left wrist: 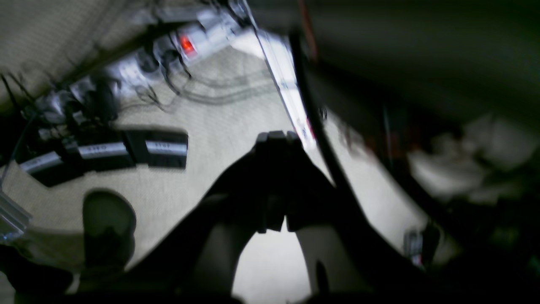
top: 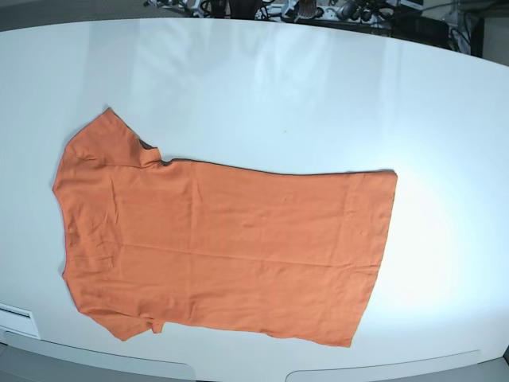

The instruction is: Fold the T-shirt properly

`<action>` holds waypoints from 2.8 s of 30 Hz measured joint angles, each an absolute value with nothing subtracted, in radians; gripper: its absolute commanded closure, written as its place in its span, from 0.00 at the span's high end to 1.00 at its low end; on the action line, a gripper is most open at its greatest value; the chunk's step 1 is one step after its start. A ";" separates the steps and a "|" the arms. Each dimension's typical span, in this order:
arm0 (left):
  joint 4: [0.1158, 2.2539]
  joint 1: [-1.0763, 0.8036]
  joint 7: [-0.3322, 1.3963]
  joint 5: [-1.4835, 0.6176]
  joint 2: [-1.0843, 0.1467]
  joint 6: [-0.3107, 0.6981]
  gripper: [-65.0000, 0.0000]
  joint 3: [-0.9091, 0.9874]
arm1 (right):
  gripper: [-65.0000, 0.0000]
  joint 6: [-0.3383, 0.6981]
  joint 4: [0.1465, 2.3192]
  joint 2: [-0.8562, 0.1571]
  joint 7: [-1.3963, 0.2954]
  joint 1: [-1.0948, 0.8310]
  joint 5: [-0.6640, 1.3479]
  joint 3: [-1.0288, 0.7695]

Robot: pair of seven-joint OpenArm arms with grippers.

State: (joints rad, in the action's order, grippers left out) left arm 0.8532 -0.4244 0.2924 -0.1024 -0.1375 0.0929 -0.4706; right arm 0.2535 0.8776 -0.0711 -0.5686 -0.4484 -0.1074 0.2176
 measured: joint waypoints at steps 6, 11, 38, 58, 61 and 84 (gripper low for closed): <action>1.225 -0.632 0.319 -0.104 -0.290 0.099 0.00 -0.471 | 0.00 0.248 1.236 -0.136 -0.650 -0.710 -0.102 0.218; 1.563 -0.811 0.369 -0.094 -0.501 0.095 0.00 -0.471 | 0.00 0.221 1.578 -0.213 -0.755 -0.925 -0.071 0.218; 2.258 -0.823 0.418 0.451 -0.894 0.004 0.00 -0.191 | 0.00 0.059 2.343 -0.349 -0.677 -1.028 -0.482 0.216; 1.663 -0.094 -0.090 0.323 -1.026 0.408 0.67 -0.399 | 0.00 0.138 2.342 -0.347 -0.600 -0.841 -0.364 0.215; 1.604 0.056 -0.092 0.352 -1.026 0.343 0.67 -0.571 | 0.00 0.139 2.342 -0.347 -0.595 -0.841 -0.344 0.215; 1.489 0.382 -0.014 0.379 -0.930 0.400 0.00 -0.929 | 0.05 0.164 2.342 -0.346 -0.591 -0.831 -0.330 0.181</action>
